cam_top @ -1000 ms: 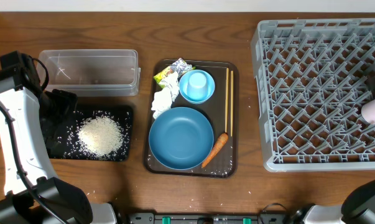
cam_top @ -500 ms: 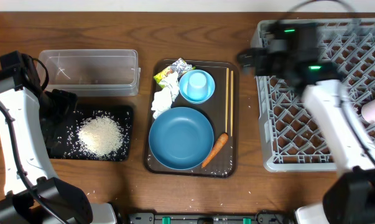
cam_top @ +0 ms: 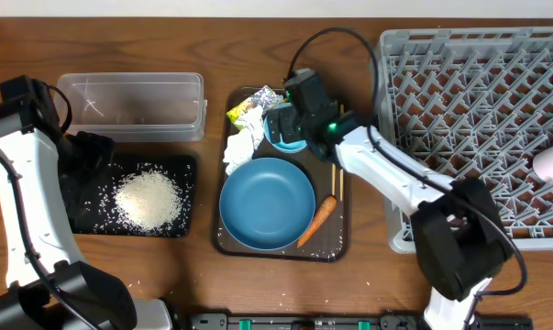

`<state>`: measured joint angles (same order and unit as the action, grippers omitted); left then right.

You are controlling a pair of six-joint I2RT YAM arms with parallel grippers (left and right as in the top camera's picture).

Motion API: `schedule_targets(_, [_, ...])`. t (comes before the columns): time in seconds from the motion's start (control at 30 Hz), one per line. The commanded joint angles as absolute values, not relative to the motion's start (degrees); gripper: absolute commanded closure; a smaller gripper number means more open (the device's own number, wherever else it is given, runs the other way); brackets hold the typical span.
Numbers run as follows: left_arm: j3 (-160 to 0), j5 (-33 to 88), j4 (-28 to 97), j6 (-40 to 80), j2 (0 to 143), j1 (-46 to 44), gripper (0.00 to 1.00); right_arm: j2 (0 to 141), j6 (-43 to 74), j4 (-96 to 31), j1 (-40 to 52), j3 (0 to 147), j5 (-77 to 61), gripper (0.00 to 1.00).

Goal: Sort waste into correct bins and load items into the dishwasher rack
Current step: 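Reach the right gripper back toward the light-blue cup in the bowl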

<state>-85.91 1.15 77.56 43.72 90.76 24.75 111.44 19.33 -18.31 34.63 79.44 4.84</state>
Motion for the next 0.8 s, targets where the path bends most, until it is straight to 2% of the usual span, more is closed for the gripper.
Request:
schedule_targets(0.0, [-86.41,0.86,77.71,44.25,91.31,24.95,0.01,112.64,21.04,-17.56,35.64,79.72,8.27,0.01])
schedule_targets(0.13, [-86.41,0.86,77.73,44.25,91.31,24.95,0.01,114.45,21.41,-16.93,35.83,79.72,11.20,0.02])
schedule_targets(0.17, [-86.41,0.86,77.73,44.23,91.31,24.95,0.01,114.56,21.41,-16.80,35.86,79.72,11.25,0.04])
schedule_targets(0.27, [-86.41,0.86,77.73,44.25,91.31,24.95,0.01,115.50,22.00,-16.12,35.94,79.72,11.18,0.22])
schedule_targets(0.4, [-86.41,0.86,77.73,44.25,91.31,24.95,0.01,115.66,22.28,-15.51,36.38,79.72,11.16,0.23])
schedule_targets(0.53, [-86.41,0.86,77.73,44.25,91.31,24.95,0.01,115.59,22.28,-14.35,37.23,79.81,11.16,0.33])
schedule_targets(0.67, [-86.41,0.86,77.73,44.25,91.31,24.95,0.01,112.97,22.28,-14.79,36.91,80.42,11.16,0.50])
schedule_targets(0.73, [-86.41,0.86,77.73,44.25,91.31,24.95,0.01,110.78,22.26,-15.29,36.34,80.75,11.16,0.50])
schedule_targets(0.77, [-86.41,0.86,77.73,44.25,91.31,24.95,0.01,108.77,22.26,-15.73,35.79,80.93,11.20,0.53])
